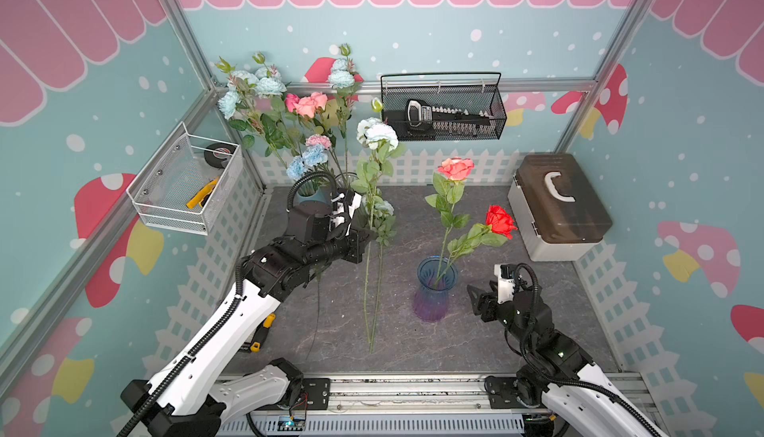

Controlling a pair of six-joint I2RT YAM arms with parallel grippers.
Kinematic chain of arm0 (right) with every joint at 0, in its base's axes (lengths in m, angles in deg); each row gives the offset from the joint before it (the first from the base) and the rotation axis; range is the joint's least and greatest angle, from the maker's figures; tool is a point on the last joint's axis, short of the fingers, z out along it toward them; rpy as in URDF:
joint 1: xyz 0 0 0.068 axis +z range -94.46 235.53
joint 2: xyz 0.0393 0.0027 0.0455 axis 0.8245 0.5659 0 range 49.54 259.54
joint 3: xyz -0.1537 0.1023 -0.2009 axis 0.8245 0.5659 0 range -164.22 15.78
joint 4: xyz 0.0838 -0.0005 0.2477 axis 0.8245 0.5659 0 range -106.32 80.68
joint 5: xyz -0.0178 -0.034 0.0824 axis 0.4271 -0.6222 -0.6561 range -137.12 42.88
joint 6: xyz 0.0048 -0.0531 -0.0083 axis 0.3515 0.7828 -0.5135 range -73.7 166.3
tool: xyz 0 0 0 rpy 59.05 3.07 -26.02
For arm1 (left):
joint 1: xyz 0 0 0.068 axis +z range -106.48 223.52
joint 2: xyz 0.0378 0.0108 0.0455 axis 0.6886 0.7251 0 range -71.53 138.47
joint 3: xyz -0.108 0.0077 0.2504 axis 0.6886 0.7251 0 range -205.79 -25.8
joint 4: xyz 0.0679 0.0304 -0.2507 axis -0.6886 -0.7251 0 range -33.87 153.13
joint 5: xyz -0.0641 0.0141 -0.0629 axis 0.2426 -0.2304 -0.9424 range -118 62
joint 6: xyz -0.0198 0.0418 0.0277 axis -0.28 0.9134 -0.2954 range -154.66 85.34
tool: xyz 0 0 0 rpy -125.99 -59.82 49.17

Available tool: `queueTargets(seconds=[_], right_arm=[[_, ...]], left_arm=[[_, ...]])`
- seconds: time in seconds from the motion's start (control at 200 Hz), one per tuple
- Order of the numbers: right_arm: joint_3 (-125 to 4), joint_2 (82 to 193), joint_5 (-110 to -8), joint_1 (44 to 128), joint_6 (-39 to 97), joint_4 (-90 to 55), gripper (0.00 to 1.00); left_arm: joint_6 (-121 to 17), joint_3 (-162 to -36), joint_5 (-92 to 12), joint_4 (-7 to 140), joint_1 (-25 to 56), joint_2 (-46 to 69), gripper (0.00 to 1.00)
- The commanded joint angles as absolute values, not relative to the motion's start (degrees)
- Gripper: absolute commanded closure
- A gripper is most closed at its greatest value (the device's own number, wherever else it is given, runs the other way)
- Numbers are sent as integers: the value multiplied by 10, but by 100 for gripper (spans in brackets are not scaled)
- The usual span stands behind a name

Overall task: Pick out blue flowers from the vase
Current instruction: Place the flower at the center of the board.

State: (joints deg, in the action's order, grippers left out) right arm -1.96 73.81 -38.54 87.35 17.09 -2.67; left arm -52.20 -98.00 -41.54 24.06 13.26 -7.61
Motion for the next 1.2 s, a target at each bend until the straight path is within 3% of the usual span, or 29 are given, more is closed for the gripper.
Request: queueTargets(seconds=[0.0,0.225,0.795,1.196], right_arm=[[-14,734,-388,871,168,-32,29],[-15,734,-388,871,168,-34,29],[-15,738,-388,871,169,-36,29],[-15,739,-388,871,169,-36,29]], left_arm=[[-544,-956,-464,276,150,-68,100],[-549,-915,-488,307,185,-24,100],[-591,-931,-602,456,176,198,100],[-594,-995,-568,459,171,342,100]])
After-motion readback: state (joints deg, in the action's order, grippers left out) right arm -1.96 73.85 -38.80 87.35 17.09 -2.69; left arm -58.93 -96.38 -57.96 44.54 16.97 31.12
